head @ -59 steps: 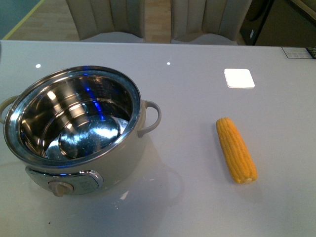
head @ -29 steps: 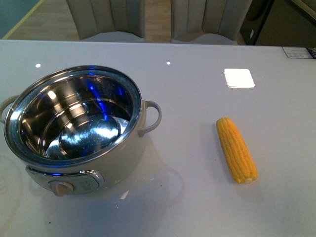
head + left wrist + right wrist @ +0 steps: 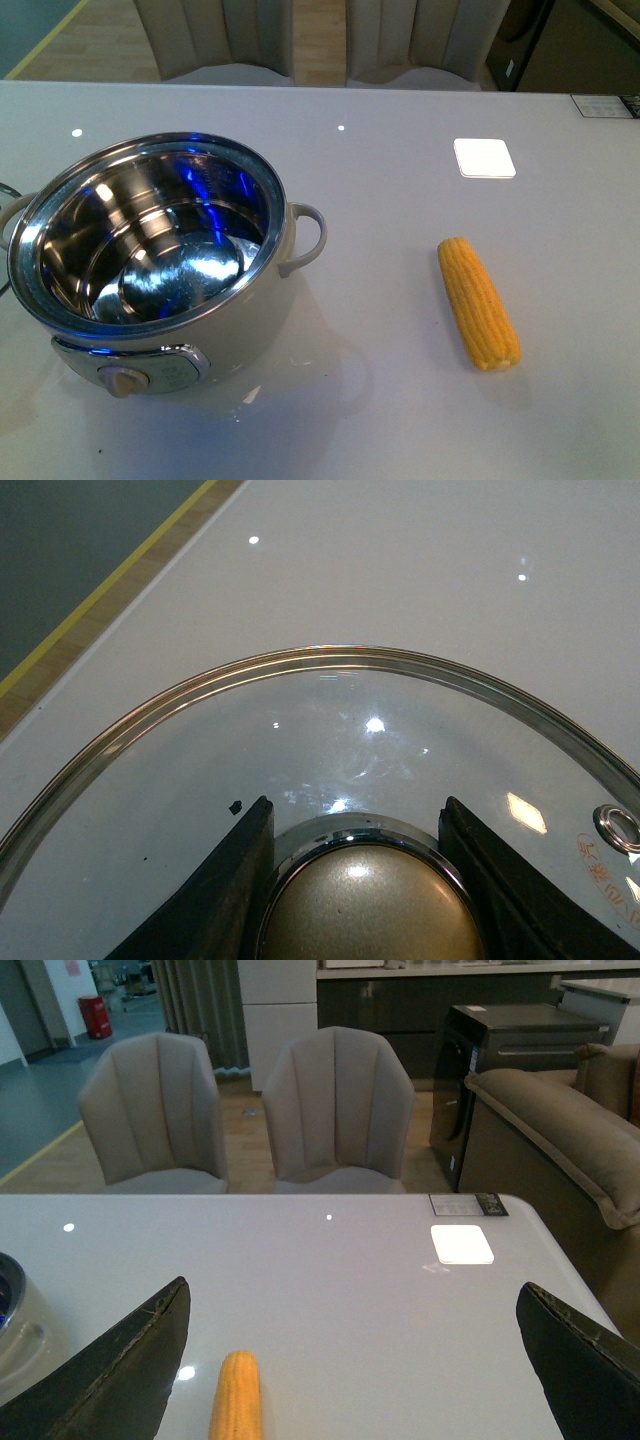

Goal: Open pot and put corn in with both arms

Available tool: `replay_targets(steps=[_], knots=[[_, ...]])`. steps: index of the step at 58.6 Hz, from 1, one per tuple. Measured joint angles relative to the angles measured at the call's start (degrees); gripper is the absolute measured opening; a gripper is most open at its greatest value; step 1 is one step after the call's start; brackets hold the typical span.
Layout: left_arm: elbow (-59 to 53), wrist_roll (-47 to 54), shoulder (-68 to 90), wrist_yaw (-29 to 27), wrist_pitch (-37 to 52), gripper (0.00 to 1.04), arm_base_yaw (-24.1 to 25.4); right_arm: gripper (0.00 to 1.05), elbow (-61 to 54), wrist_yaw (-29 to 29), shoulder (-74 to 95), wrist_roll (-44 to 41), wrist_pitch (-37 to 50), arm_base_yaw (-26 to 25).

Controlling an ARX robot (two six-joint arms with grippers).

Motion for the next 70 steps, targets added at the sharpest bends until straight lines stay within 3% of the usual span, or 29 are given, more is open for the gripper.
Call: replay_targets(steps=[56, 70], knots=[[9.4, -1.8, 13.4, 3.7, 1.4, 0.44, 3.3, 0.96, 0.0, 0.0, 0.0, 0.0, 0.0, 0.0], [9.7, -2.1, 13.5, 4.2, 1.0, 0.8, 3.6, 0.96, 0.0, 0.0, 0.0, 0.0, 0.0, 0.0]])
